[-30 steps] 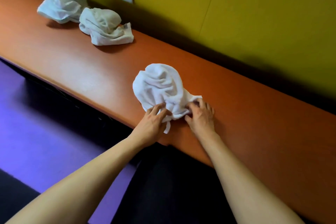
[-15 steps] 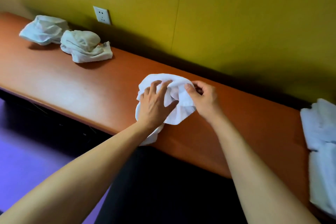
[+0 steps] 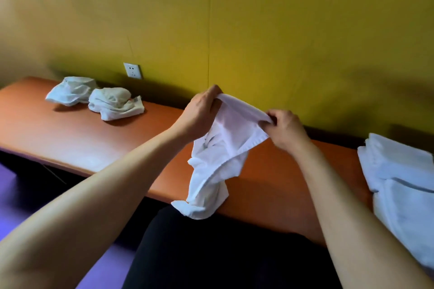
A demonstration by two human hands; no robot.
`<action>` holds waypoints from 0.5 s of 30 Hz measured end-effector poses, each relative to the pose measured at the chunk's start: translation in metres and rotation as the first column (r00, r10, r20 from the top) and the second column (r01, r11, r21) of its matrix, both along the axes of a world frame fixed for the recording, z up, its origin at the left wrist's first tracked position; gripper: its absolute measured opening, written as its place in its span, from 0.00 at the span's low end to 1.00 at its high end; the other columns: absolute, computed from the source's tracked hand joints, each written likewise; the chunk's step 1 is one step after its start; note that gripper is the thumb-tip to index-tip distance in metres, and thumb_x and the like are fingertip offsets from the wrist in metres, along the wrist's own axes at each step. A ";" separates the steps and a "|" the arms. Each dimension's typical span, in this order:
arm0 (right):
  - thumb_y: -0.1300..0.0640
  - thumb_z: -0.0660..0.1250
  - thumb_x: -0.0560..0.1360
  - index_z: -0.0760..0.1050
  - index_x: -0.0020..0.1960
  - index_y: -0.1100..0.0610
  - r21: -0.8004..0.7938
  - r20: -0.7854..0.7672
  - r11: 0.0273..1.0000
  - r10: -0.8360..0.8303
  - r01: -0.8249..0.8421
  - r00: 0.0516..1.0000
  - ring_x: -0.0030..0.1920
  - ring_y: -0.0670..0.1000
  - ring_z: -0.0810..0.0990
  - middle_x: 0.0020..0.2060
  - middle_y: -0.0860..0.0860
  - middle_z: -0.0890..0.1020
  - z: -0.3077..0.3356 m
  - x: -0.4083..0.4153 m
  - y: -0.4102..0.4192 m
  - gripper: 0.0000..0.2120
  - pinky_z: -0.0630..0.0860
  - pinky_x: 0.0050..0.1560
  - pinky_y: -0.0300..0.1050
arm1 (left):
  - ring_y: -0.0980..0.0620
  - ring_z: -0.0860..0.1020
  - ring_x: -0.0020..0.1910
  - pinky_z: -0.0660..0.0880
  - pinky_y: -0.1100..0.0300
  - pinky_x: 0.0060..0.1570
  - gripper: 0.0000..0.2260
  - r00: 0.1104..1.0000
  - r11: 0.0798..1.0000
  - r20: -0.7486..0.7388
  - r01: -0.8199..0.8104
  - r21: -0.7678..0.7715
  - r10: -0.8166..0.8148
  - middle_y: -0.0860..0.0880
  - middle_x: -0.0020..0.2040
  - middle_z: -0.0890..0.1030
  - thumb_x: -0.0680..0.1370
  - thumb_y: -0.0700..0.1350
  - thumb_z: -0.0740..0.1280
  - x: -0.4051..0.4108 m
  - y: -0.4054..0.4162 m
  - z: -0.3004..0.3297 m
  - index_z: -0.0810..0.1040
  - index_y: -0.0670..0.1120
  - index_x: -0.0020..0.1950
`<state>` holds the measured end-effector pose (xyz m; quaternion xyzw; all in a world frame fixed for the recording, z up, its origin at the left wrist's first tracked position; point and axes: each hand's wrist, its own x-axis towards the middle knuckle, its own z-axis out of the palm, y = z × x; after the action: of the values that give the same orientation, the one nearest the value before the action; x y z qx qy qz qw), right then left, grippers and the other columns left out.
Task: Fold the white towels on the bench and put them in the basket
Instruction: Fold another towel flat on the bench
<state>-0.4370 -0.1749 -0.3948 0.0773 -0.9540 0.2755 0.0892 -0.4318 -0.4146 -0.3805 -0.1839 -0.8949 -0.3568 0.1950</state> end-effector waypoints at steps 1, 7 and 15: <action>0.55 0.70 0.77 0.71 0.37 0.54 -0.042 -0.069 0.998 -0.053 0.051 0.996 0.35 0.56 0.72 0.29 0.51 0.73 0.003 0.003 0.005 0.12 0.62 0.35 0.46 | 0.45 0.69 0.38 0.61 0.54 0.37 0.03 1.000 1.000 -0.009 -0.007 -0.027 0.007 0.44 0.39 0.74 0.82 0.39 0.59 0.000 0.002 0.008 0.71 0.41 0.52; 0.53 0.68 0.78 0.79 0.45 0.53 -0.673 -0.151 0.730 -0.292 0.118 0.945 0.35 0.43 0.75 0.37 0.52 0.81 0.035 0.000 0.026 0.05 0.70 0.36 0.45 | 0.39 0.73 0.40 0.66 0.50 0.36 0.06 0.989 0.988 -0.127 -0.089 -0.123 0.073 0.47 0.41 0.73 0.84 0.46 0.58 0.003 0.013 0.060 0.72 0.44 0.54; 0.57 0.65 0.81 0.75 0.47 0.52 -0.553 -0.395 0.830 -0.189 -0.069 0.899 0.25 0.41 0.69 0.27 0.47 0.74 0.087 -0.002 0.021 0.03 0.61 0.27 0.38 | 0.36 0.75 0.45 0.69 0.46 0.43 0.07 0.971 0.970 -0.052 -0.235 -0.060 0.233 0.40 0.45 0.76 0.84 0.42 0.57 -0.004 0.014 0.070 0.71 0.41 0.52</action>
<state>-0.4386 -0.1535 -0.3073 0.0765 -0.7905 0.5126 0.3262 -0.4362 -0.4004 -0.3101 -0.0913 -0.9170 -0.2977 0.2493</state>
